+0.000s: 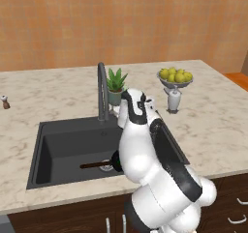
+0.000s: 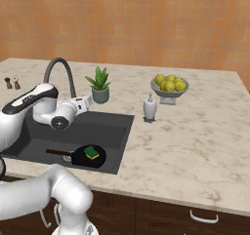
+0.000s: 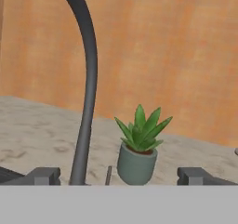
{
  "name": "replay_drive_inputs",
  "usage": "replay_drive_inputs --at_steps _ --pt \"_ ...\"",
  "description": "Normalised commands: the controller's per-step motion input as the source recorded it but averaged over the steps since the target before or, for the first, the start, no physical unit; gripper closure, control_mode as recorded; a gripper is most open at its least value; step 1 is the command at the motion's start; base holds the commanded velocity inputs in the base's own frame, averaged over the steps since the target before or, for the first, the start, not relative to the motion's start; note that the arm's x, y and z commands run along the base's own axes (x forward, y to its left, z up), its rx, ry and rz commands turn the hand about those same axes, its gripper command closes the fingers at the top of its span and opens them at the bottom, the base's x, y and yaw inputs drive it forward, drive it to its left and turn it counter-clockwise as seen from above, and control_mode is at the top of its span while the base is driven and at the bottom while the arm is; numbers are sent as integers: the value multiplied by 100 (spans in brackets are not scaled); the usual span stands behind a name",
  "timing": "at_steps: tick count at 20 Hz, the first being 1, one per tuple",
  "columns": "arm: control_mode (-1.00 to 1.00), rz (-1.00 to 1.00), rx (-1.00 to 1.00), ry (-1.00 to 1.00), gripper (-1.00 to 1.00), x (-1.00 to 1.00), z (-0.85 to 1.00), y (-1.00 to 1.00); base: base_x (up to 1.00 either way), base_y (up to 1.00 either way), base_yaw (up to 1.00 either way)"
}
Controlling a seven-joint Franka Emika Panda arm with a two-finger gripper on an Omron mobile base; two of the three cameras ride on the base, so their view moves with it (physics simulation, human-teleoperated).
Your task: Pick the pan and sponge and place them into the sink. Then turn on the water.
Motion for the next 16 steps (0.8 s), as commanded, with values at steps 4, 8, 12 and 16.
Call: replay_drive_inputs --at_steps 4,8,12,16 --pt "-100 5 0 -2 -100 -2 -27 -16 0 0 0" --pt "-100 2 0 0 -100 5 -17 -3 0 0 0" --pt "-100 5 3 1 -100 36 -20 0 0 0 0" --pt "-100 13 13 3 -100 50 -8 -1 0 0 0"
